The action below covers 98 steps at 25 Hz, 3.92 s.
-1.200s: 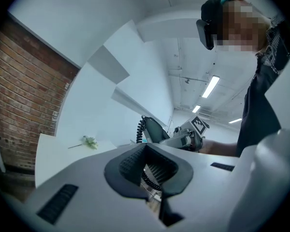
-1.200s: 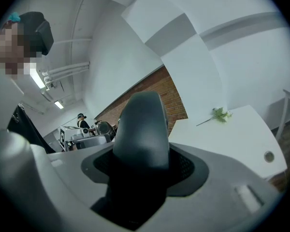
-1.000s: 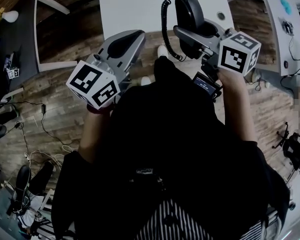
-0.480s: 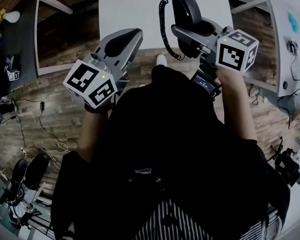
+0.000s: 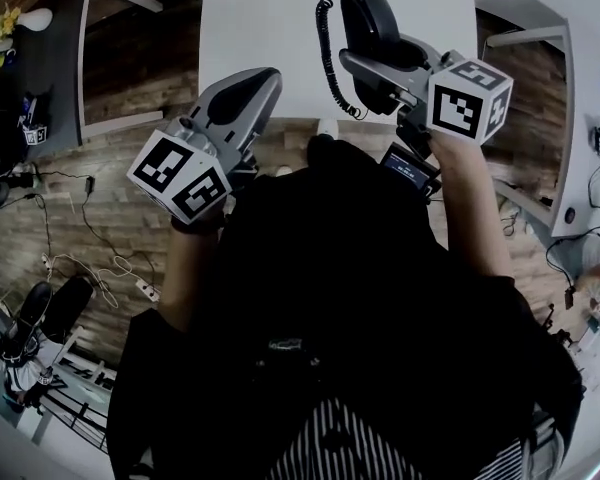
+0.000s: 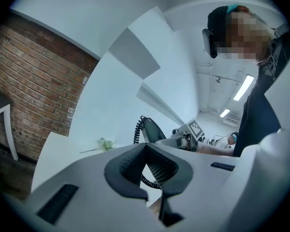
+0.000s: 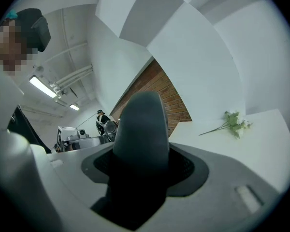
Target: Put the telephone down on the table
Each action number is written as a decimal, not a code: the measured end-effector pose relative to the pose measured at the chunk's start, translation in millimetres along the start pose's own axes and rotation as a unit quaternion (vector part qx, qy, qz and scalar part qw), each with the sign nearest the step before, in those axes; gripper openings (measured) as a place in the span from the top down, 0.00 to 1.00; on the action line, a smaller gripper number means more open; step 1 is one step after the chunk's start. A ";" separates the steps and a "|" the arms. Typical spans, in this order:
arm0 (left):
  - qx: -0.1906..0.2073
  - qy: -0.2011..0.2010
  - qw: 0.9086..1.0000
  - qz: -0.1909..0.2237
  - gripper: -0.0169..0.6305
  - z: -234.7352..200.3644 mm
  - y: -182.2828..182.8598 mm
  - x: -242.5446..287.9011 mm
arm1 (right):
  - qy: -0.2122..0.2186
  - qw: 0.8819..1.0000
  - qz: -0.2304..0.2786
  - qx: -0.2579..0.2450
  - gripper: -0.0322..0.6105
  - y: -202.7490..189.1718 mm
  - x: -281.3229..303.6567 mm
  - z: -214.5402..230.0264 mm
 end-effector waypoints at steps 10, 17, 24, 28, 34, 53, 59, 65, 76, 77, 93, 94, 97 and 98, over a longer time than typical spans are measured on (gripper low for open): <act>-0.014 0.030 0.999 -0.032 0.97 -1.8 4.0 51.9 | 0.025 0.999 -0.010 0.018 0.52 10.6 -6.3 62.7; -0.021 0.022 0.998 -0.048 0.96 4.8 -1.6 78.6 | 0.009 0.999 0.016 0.037 0.52 11.4 -31.5 96.8; 0.004 -0.042 0.997 -0.070 0.97 11.2 12.6 105.8 | -0.018 0.997 0.058 0.042 0.52 21.6 -53.1 90.4; 0.029 -0.091 0.992 -0.079 0.96 14.7 28.7 122.0 | -0.050 0.994 0.080 0.047 0.52 27.0 -66.7 87.3; 0.052 -0.144 0.985 -0.078 0.97 4.7 59.4 133.3 | -0.102 0.987 0.107 0.060 0.52 40.7 -71.3 82.6; 0.065 -0.091 0.992 -0.055 0.97 -26.1 52.0 131.4 | -0.126 0.988 0.082 0.044 0.52 44.6 -61.4 78.6; 0.066 -0.113 0.988 -0.078 0.97 -32.2 44.3 127.0 | -0.125 0.990 0.063 0.036 0.52 54.3 -44.2 77.7; 0.052 -0.105 0.989 -0.085 0.97 -61.0 39.9 117.0 | -0.128 0.991 0.040 0.031 0.52 58.4 -11.1 84.0; 0.026 -0.091 0.992 -0.084 0.97 -86.9 30.8 100.1 | -0.117 0.993 -0.001 0.025 0.52 57.1 29.0 86.7; 0.023 -0.089 0.992 -0.084 0.97 -90.7 30.3 97.8 | -0.117 0.993 -0.005 0.024 0.52 57.2 32.5 86.9; -0.034 -0.069 0.995 -0.066 0.97 -121.4 23.3 77.9 | -0.108 0.993 -0.045 0.030 0.52 48.2 69.6 95.4; -0.040 -0.067 0.995 -0.063 0.96 -123.9 23.0 75.6 | -0.107 0.993 -0.047 0.030 0.52 47.3 73.1 95.4; -0.045 -0.059 0.995 -0.065 0.97 -131.8 19.2 68.7 | -0.105 0.992 -0.057 0.029 0.52 43.5 84.1 96.1; -0.044 -0.055 0.995 -0.066 0.97 -133.1 17.7 67.3 | -0.105 0.992 -0.061 0.027 0.52 41.6 86.4 97.2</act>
Point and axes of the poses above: the fingertips, and each gripper's own axes: x forward along the fingers, z to its right, y out of its top, the point moved 1 cm from there along -x, backward along the fingers, and after that the axes turned 2 degrees about y, right-handed, at the moved point
